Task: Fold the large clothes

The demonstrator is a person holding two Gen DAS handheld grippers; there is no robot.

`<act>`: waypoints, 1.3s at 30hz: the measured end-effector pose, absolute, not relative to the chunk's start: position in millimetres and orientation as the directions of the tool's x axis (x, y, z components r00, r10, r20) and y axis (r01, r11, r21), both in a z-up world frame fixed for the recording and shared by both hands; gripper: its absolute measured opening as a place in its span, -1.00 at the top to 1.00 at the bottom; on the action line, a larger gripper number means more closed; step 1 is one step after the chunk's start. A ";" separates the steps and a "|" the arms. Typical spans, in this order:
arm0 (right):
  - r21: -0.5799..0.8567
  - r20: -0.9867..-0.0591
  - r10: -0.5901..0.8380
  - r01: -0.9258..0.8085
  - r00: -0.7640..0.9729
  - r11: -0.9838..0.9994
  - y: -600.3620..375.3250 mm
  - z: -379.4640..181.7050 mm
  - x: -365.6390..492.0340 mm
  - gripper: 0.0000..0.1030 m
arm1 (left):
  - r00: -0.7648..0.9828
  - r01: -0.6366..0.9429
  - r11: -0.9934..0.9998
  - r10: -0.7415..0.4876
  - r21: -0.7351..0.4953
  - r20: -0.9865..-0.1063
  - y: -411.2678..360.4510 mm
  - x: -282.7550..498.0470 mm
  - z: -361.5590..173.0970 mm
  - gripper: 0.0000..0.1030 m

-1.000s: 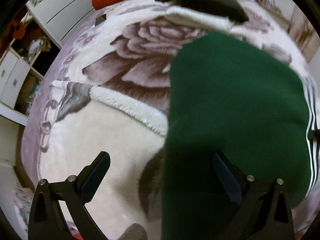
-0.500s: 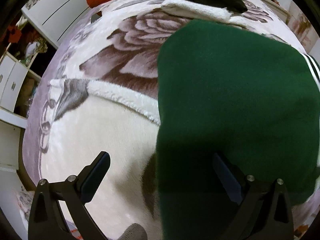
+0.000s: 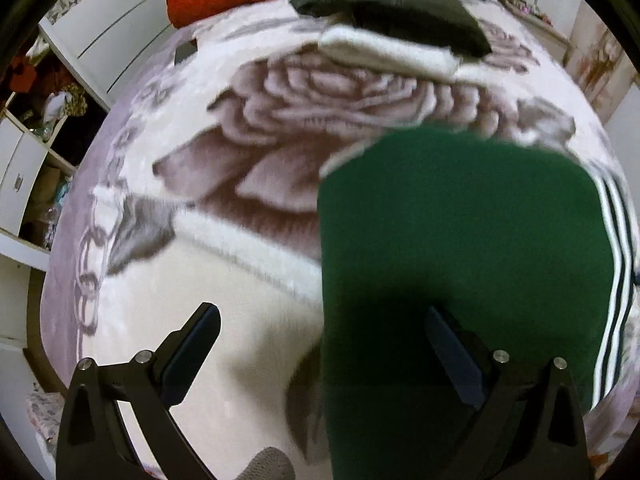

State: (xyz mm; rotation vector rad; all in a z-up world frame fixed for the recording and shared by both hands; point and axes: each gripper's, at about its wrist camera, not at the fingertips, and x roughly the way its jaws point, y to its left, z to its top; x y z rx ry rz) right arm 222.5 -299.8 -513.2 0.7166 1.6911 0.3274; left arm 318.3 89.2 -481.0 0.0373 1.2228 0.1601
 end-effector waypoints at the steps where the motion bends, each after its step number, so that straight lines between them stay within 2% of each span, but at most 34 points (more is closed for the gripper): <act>1: 0.605 -0.770 0.637 0.268 -0.044 0.750 -301.5 -507.0 239.4 -0.22 | 0.344 -0.104 0.988 0.146 0.117 -0.927 89.1 325.3 -478.8 -1.00; 2: 0.619 -0.765 0.644 0.261 -0.015 0.741 -303.6 -510.7 250.0 -0.37 | 0.350 -0.107 0.987 0.150 0.120 -0.925 89.4 332.1 -478.2 -1.00; 5: 0.660 -0.720 0.694 0.294 -0.016 0.692 -287.0 -537.8 295.0 -0.38 | 0.371 -0.108 0.987 0.149 0.117 -0.916 88.1 357.2 -480.3 -1.00; 7: 0.719 -0.627 0.778 0.364 -0.026 0.592 -278.2 -562.1 314.4 -0.34 | 0.361 -0.107 0.988 0.144 0.112 -0.921 87.4 370.5 -485.0 -1.00; 9: 0.698 -0.629 0.774 0.385 -0.073 0.604 -244.4 -571.9 322.0 0.82 | 0.351 -0.106 0.988 0.141 0.111 -0.926 85.7 379.3 -490.0 -1.00; 10: 0.676 -0.655 0.752 0.387 -0.076 0.627 -236.2 -568.2 325.6 0.94 | 0.348 -0.103 0.990 0.131 0.101 -0.928 85.1 380.8 -491.8 -1.00; 14: 0.603 -0.785 0.611 0.343 0.098 0.720 -253.5 -521.7 354.3 0.95 | 0.338 -0.111 0.993 0.006 -0.034 -0.941 83.6 382.8 -499.1 -1.00; 15: 0.559 -0.823 0.558 0.331 0.106 0.761 -257.2 -522.1 362.9 0.95 | 0.329 -0.118 0.992 0.005 -0.036 -0.944 82.1 383.9 -501.4 -1.00; 18: 0.484 -0.854 0.520 0.348 -0.010 0.803 -254.5 -559.0 360.4 0.95 | 0.291 -0.131 0.991 0.040 0.001 -0.956 80.2 383.6 -507.2 -1.00; 21: 0.555 -0.770 0.630 0.380 -0.101 0.740 -254.7 -581.6 350.8 0.93 | 0.287 -0.133 0.991 0.052 0.014 -0.957 83.0 376.8 -505.3 -1.00; 22: 0.590 -0.730 0.676 0.405 -0.102 0.698 -259.6 -580.3 347.6 0.80 | 0.289 -0.128 0.992 0.053 0.016 -0.956 83.7 373.6 -503.2 -1.00; 23: 0.608 -0.705 0.701 0.416 -0.110 0.676 -266.9 -575.4 340.3 0.57 | 0.292 -0.122 0.992 0.060 0.025 -0.954 83.6 370.7 -501.2 -1.00; 24: 0.617 -0.697 0.709 0.411 -0.111 0.671 -272.9 -567.8 331.7 0.42 | 0.297 -0.115 0.993 0.072 0.039 -0.952 82.8 367.5 -498.9 -1.00; 26: 0.624 -0.708 0.698 0.371 -0.103 0.688 -287.5 -550.8 303.7 -0.05 | 0.306 -0.098 0.993 0.095 0.068 -0.947 79.5 361.0 -495.9 -1.00; 28: 0.599 -0.730 0.669 0.339 -0.143 0.726 -293.6 -544.1 269.1 -0.26 | 0.319 -0.077 0.991 0.124 0.105 -0.940 73.7 354.2 -492.9 -1.00; 32: 0.567 -0.694 0.662 0.351 -0.283 0.745 -286.0 -564.4 201.8 -0.27 | 0.332 -0.039 0.985 0.172 0.169 -0.927 59.2 338.2 -490.8 -1.00; 34: 0.595 -0.649 0.705 0.386 -0.287 0.705 -275.3 -581.0 179.6 -0.28 | 0.323 -0.027 0.981 0.191 0.193 -0.927 52.7 330.0 -490.4 -1.00; 35: 0.616 -0.648 0.722 0.391 -0.243 0.684 -270.8 -585.3 171.9 -0.24 | 0.317 -0.023 0.978 0.205 0.209 -0.926 50.6 326.0 -489.5 -1.00; 36: 0.623 -0.656 0.726 0.394 -0.208 0.676 -264.9 -590.1 168.9 -0.10 | 0.310 -0.018 0.974 0.219 0.225 -0.925 48.4 319.5 -487.8 -1.00; 37: 0.638 -0.637 0.746 0.411 -0.192 0.651 -260.5 -592.9 164.9 0.89 | 0.302 -0.016 0.973 0.225 0.232 -0.926 47.3 314.8 -487.0 -1.00; 39: 0.590 -0.686 0.712 0.456 -0.153 0.667 -265.8 -582.1 158.9 0.94 | 0.273 -0.013 0.971 0.234 0.240 -0.933 46.6 301.4 -489.4 -1.00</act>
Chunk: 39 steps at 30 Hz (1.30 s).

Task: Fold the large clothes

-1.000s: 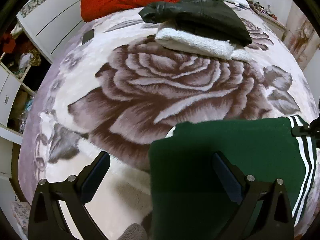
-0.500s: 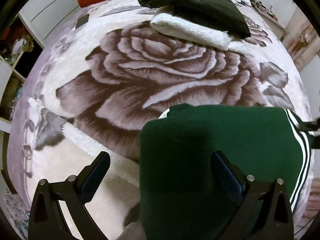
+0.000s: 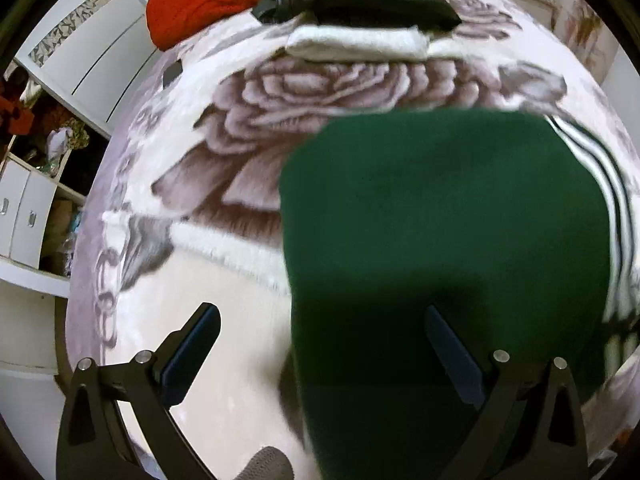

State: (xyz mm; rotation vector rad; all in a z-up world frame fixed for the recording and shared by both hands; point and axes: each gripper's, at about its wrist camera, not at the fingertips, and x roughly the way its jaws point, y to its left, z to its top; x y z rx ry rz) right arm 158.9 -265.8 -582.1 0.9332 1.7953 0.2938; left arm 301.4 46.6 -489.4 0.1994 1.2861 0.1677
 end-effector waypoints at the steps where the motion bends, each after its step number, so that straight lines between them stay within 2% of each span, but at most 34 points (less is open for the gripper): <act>1: 0.584 -0.707 0.697 0.459 -0.118 0.670 -272.9 -568.0 157.7 0.95 | 0.258 -0.015 0.971 0.234 0.238 -0.938 47.1 296.0 -493.0 -1.00; 6: 0.534 -0.786 0.618 0.492 -0.012 0.688 -326.3 -515.8 141.9 0.96 | 0.222 -0.070 0.994 0.103 0.089 -0.970 54.2 284.1 -508.8 -1.00; 11: 0.412 -0.834 0.538 0.513 -0.119 0.753 -320.1 -568.5 119.7 0.96 | 0.216 -0.079 0.994 0.097 0.082 -0.972 55.2 288.8 -527.8 -1.00; 13: 0.395 -0.839 0.531 0.534 -0.123 0.748 -317.3 -590.0 114.9 0.96 | 0.212 -0.077 0.994 0.094 0.079 -0.973 56.0 288.5 -525.5 -1.00; 16: 0.420 -0.821 0.551 0.497 -0.149 0.760 -312.4 -590.0 120.5 0.93 | 0.257 -0.042 0.988 0.157 0.152 -0.954 52.3 285.5 -508.7 -1.00; 18: 0.450 -0.780 0.592 0.475 -0.203 0.756 -308.0 -582.4 130.6 0.68 | 0.296 -0.033 0.982 0.187 0.185 -0.937 54.1 285.9 -496.0 -1.00; 19: 0.453 -0.770 0.597 0.465 -0.226 0.761 -308.2 -577.1 135.5 0.46 | 0.307 -0.038 0.981 0.191 0.189 -0.932 56.3 287.4 -492.3 -1.00; 20: 0.467 -0.765 0.604 0.452 -0.223 0.760 -310.9 -566.1 141.6 0.32 | 0.315 -0.047 0.981 0.191 0.186 -0.930 59.2 290.3 -489.7 -1.00; 21: 0.492 -0.766 0.612 0.434 -0.197 0.755 -313.9 -554.3 149.5 0.28 | 0.323 -0.059 0.982 0.189 0.179 -0.927 62.3 294.6 -488.4 -1.00; 23: 0.526 -0.771 0.619 0.398 -0.150 0.751 -315.1 -537.6 169.8 0.02 | 0.330 -0.086 0.981 0.193 0.174 -0.924 68.1 306.4 -489.2 -1.00; 26: 0.567 -0.772 0.630 0.360 -0.081 0.741 -310.5 -532.0 206.8 -0.09 | 0.349 -0.126 0.984 0.163 0.127 -0.923 78.6 330.4 -494.8 -1.00; 29: 0.605 -0.760 0.650 0.327 -0.035 0.726 -293.8 -546.5 256.5 -0.09 | 0.339 -0.153 0.985 0.124 0.075 -0.933 87.5 354.3 -507.3 -1.00; 31: 0.657 -0.707 0.707 0.346 -0.024 0.670 -288.0 -558.7 290.1 -0.08 | 0.334 -0.162 0.986 0.097 0.044 -0.937 89.9 362.3 -514.4 -1.00; 32: 0.683 -0.684 0.730 0.354 0.004 0.638 -281.8 -561.2 305.2 0.20 | 0.333 -0.167 0.985 0.089 0.034 -0.939 90.6 364.7 -516.8 -1.00; 33: 0.674 -0.700 0.714 0.346 0.015 0.653 -267.9 -559.8 319.9 0.65 | 0.330 -0.173 0.985 0.078 0.021 -0.941 92.4 367.0 -519.6 -1.00; 34: 0.653 -0.725 0.689 0.323 0.006 0.685 -260.6 -555.6 326.8 0.91 | 0.326 -0.176 0.984 0.060 0.001 -0.943 94.2 369.1 -522.6 -1.00; 36: 0.522 -0.848 0.529 0.248 0.045 0.816 -255.2 -547.4 342.2 0.93 | 0.321 -0.194 0.979 -0.001 -0.067 -0.947 99.7 372.3 -530.0 -1.00; 37: 0.477 -0.874 0.485 0.247 0.030 0.843 -264.0 -555.5 347.3 0.93 | 0.311 -0.207 0.975 -0.017 -0.086 -0.950 101.5 373.3 -531.6 -1.00; 39: 0.459 -0.860 0.503 0.299 -0.086 0.837 -263.0 -581.8 350.7 0.93 | 0.294 -0.223 0.970 -0.030 -0.099 -0.955 106.0 371.5 -524.5 -1.00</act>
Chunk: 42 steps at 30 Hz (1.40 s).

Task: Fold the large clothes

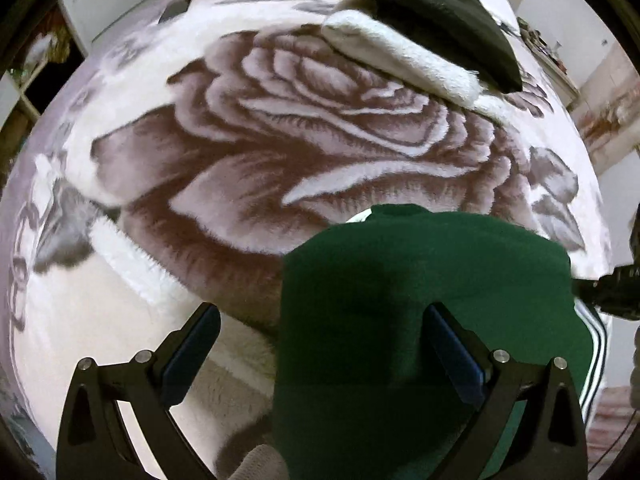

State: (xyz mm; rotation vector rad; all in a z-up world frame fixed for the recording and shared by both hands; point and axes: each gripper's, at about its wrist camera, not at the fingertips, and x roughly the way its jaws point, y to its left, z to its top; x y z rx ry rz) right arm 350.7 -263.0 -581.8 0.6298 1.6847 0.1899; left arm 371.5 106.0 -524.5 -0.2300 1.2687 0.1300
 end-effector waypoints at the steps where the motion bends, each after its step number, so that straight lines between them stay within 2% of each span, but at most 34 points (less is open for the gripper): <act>1: 0.466 -0.850 0.513 0.287 -0.117 0.837 -260.7 -582.7 350.5 0.92 | 0.304 -0.222 0.970 -0.024 -0.095 -0.952 107.3 367.5 -515.9 -1.00; 3: 0.504 -0.830 0.542 0.242 -0.131 0.829 -260.2 -567.1 349.1 0.91 | 0.332 -0.228 0.972 0.023 -0.056 -0.943 113.4 351.0 -491.1 -1.00; 6: 0.515 -0.823 0.543 0.187 -0.165 0.837 -271.4 -535.0 327.4 0.60 | 0.346 -0.270 0.962 0.059 -0.039 -0.936 130.0 310.2 -463.8 -1.00; 8: 0.508 -0.834 0.530 0.162 -0.151 0.846 -278.2 -519.6 310.1 -0.03 | 0.321 -0.310 0.950 0.064 -0.040 -0.945 139.7 282.2 -459.7 -1.00; 10: 0.503 -0.833 0.526 0.160 -0.174 0.850 -287.1 -514.9 285.4 -0.25 | 0.266 -0.354 0.934 0.062 -0.037 -0.962 143.0 246.1 -464.5 -1.00; 14: 0.512 -0.772 0.574 0.268 -0.275 0.817 -299.9 -534.5 217.5 -0.26 | 0.175 -0.446 0.890 -0.013 -0.091 -0.985 135.6 191.9 -493.6 -1.00; 18: 0.528 -0.716 0.637 0.376 -0.286 0.762 -301.5 -560.3 178.9 -0.26 | 0.180 -0.539 0.796 -0.212 -0.277 -0.960 123.9 169.7 -536.2 -0.99; 20: 0.567 -0.667 0.692 0.415 -0.275 0.712 -298.5 -568.3 169.6 -0.26 | 0.238 -0.542 0.769 -0.246 -0.338 -0.940 118.2 172.3 -544.4 -0.33; 21: 0.588 -0.645 0.717 0.426 -0.265 0.687 -295.3 -571.2 166.4 -0.26 | 0.242 -0.535 0.778 -0.233 -0.329 -0.942 113.1 178.3 -550.0 -0.04; 22: 0.595 -0.640 0.722 0.426 -0.262 0.682 -292.6 -572.2 164.3 -0.26 | 0.241 -0.528 0.794 -0.200 -0.301 -0.950 110.9 182.7 -552.5 0.06; 23: 0.595 -0.638 0.719 0.418 -0.274 0.687 -284.9 -575.2 164.6 -0.25 | 0.248 -0.519 0.806 -0.177 -0.285 -0.952 111.3 186.2 -555.1 0.08; 24: 0.590 -0.648 0.709 0.406 -0.278 0.698 -278.5 -574.6 163.4 -0.15 | 0.257 -0.520 0.804 -0.175 -0.289 -0.950 116.7 188.5 -563.4 0.09; 25: 0.579 -0.673 0.688 0.386 -0.272 0.718 -276.2 -572.3 163.2 0.56 | 0.258 -0.530 0.791 -0.194 -0.306 -0.946 121.8 189.3 -569.1 0.09; 26: 0.542 -0.711 0.642 0.357 -0.289 0.761 -274.8 -572.4 162.3 0.84 | 0.259 -0.540 0.773 -0.223 -0.332 -0.940 126.9 189.3 -575.7 0.09; 28: 0.470 -0.748 0.580 0.360 -0.322 0.806 -277.1 -585.8 158.8 0.84 | 0.234 -0.514 0.788 -0.253 -0.340 -0.939 127.1 193.3 -571.7 0.07; 31: 0.465 -0.751 0.561 0.324 -0.348 0.824 -271.7 -587.1 162.0 0.81 | 0.180 -0.470 0.831 -0.239 -0.297 -0.954 121.5 195.5 -545.6 0.05; 33: 0.503 -0.743 0.571 0.272 -0.349 0.820 -267.3 -574.7 169.5 0.55 | 0.170 -0.458 0.845 -0.221 -0.276 -0.960 122.9 195.3 -526.8 0.06; 34: 0.508 -0.755 0.567 0.252 -0.330 0.824 -269.4 -565.3 174.3 0.11 | 0.186 -0.452 0.851 -0.204 -0.268 -0.961 125.3 195.4 -516.2 -0.16; 35: 0.511 -0.774 0.562 0.236 -0.293 0.827 -271.3 -557.4 178.9 -0.50 | 0.203 -0.447 0.855 -0.189 -0.263 -0.961 127.7 197.0 -509.7 -0.35; 36: 0.519 -0.792 0.560 0.214 -0.243 0.827 -269.3 -548.7 184.3 -0.75 | 0.221 -0.442 0.860 -0.171 -0.255 -0.960 130.4 200.2 -503.5 -0.70; 37: 0.529 -0.805 0.559 0.185 -0.200 0.828 -270.2 -540.9 191.5 -0.83 | 0.247 -0.433 0.864 -0.159 -0.256 -0.956 133.0 205.7 -499.7 -0.83; 40: 0.519 -0.822 0.541 0.154 -0.178 0.841 -265.4 -542.5 210.2 -0.83 | 0.270 -0.398 0.880 -0.157 -0.258 -0.950 134.0 229.2 -511.9 -0.83; 42: 0.538 -0.816 0.555 0.136 -0.161 0.832 -262.4 -554.1 225.3 -0.83 | 0.274 -0.363 0.885 -0.199 -0.293 -0.941 131.0 250.5 -531.5 -0.83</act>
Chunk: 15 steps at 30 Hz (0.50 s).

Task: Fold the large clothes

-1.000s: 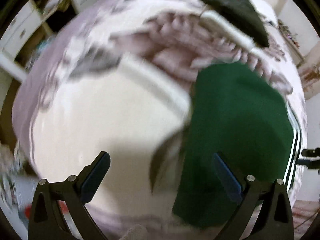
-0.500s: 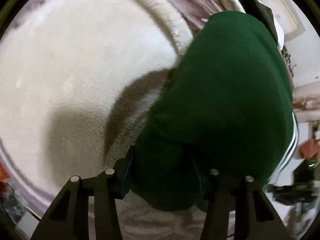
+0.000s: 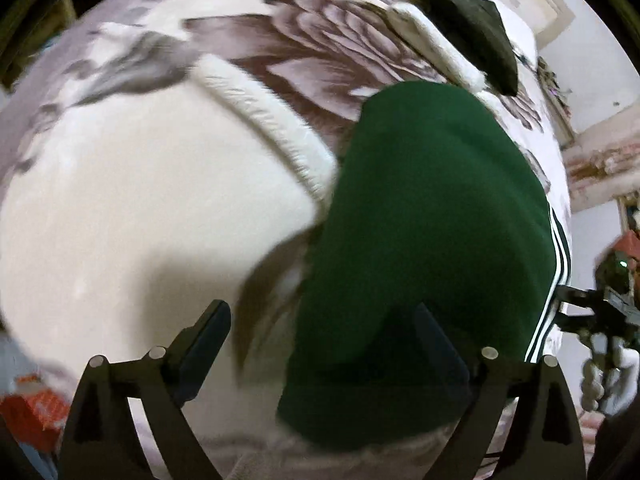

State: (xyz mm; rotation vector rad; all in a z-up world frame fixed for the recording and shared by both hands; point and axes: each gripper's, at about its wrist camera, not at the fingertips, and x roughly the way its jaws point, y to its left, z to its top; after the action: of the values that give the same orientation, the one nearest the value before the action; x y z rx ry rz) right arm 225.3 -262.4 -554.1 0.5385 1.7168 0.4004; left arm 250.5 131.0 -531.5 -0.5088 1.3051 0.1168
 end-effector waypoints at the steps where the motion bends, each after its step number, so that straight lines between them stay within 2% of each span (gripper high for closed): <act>1: 0.539 -0.816 0.554 0.128 -0.165 0.832 -259.6 -564.5 231.2 -0.84 | 0.276 -0.347 0.883 -0.225 -0.316 -0.934 130.5 253.1 -537.7 -0.83; 4: 0.583 -0.773 0.594 0.121 -0.221 0.803 -262.4 -602.4 250.6 -0.91 | 0.270 -0.306 0.861 -0.330 -0.405 -0.905 133.1 271.3 -561.7 -0.83; 8: 0.708 -0.623 0.732 0.199 -0.274 0.677 -264.4 -649.4 252.1 -1.00 | 0.288 -0.261 0.827 -0.426 -0.498 -0.858 139.4 277.0 -571.5 -0.86; 11: 0.773 -0.528 0.799 0.227 -0.290 0.593 -259.1 -660.6 253.6 -1.00 | 0.288 -0.246 0.790 -0.494 -0.562 -0.821 143.2 280.6 -576.7 -0.86; 14: 0.851 -0.372 0.878 0.266 -0.301 0.452 -239.8 -663.0 253.4 -1.00 | 0.303 -0.220 0.764 -0.537 -0.606 -0.787 143.4 284.7 -578.8 -0.83; 15: 0.854 -0.368 0.875 0.258 -0.314 0.452 -231.7 -664.3 252.8 -1.00 | 0.311 -0.207 0.765 -0.540 -0.610 -0.782 141.6 283.7 -577.6 -0.83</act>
State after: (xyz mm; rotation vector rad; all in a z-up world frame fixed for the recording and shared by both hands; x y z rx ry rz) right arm 252.8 -231.7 -664.3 0.9642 1.8152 0.8736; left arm 283.7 141.6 -577.6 -0.7106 1.2625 -0.2457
